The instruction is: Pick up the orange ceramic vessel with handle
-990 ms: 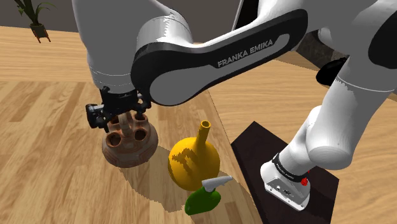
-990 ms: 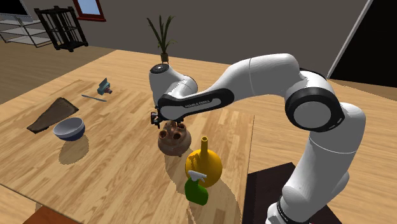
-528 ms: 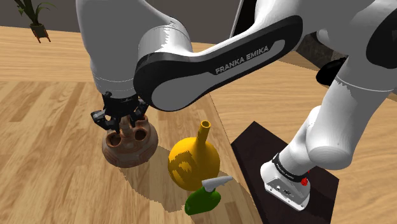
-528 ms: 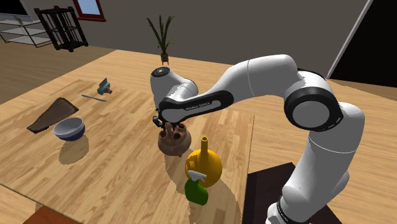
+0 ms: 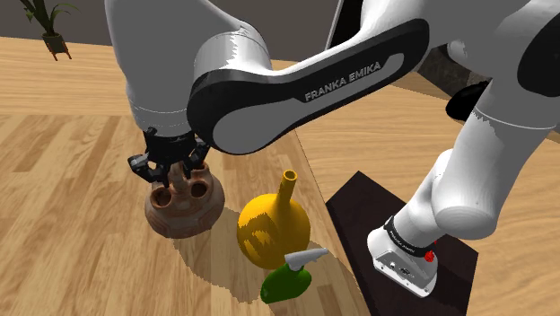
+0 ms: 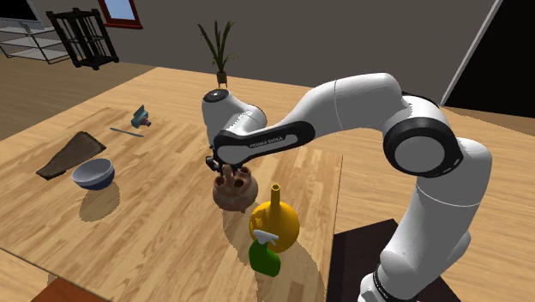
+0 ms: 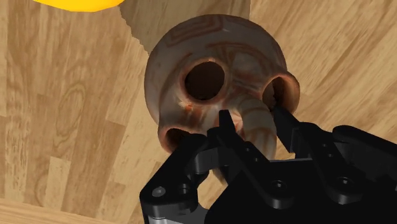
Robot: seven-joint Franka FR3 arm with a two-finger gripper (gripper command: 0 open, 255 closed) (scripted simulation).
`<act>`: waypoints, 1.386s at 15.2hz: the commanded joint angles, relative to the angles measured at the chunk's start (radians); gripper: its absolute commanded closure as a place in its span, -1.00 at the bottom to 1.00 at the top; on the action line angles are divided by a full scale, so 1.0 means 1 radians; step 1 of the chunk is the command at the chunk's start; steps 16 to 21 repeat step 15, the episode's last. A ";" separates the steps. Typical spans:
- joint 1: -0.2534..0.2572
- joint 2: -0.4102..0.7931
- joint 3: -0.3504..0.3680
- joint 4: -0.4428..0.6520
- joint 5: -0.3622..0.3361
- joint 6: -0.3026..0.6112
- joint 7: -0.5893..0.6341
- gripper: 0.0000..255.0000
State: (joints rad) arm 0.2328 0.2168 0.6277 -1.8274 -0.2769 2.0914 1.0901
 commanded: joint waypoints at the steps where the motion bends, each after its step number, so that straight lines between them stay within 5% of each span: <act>1: -0.002 -0.010 0.002 0.016 0.008 -0.020 -0.008 1.00; 13: -0.002 -0.040 0.012 0.143 0.042 -0.168 -0.043 1.00; 21: -0.002 -0.041 0.012 0.145 0.042 -0.170 -0.044 1.00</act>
